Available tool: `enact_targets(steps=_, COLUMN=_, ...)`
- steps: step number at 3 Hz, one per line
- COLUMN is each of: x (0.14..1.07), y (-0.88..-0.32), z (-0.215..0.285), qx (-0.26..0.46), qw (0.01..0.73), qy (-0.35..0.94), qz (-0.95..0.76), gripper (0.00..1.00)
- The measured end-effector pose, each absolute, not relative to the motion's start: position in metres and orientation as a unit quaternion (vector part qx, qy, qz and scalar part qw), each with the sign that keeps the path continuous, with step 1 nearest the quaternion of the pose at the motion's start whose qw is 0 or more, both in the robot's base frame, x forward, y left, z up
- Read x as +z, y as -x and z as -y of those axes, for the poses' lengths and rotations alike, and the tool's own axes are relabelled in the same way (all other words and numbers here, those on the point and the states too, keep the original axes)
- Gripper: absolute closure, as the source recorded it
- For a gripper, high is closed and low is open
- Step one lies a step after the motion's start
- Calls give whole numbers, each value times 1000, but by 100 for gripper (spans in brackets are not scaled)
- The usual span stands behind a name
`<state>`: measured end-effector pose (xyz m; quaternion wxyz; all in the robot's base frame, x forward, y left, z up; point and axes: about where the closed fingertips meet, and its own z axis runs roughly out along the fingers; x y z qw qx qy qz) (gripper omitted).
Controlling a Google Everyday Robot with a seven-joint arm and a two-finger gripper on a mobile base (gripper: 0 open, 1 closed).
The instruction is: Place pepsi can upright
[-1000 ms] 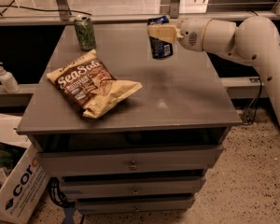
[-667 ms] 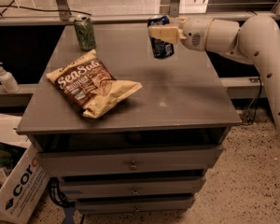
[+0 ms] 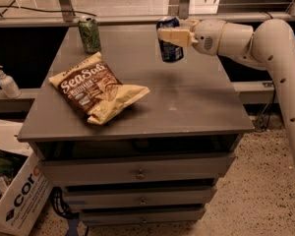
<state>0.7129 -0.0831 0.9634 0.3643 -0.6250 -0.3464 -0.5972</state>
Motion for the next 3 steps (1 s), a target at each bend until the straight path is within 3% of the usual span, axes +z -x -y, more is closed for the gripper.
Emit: enact_targets(steps=3, x=944, y=-711, z=107, qx=-606, qw=404, qy=580, qz=365, gripper=100)
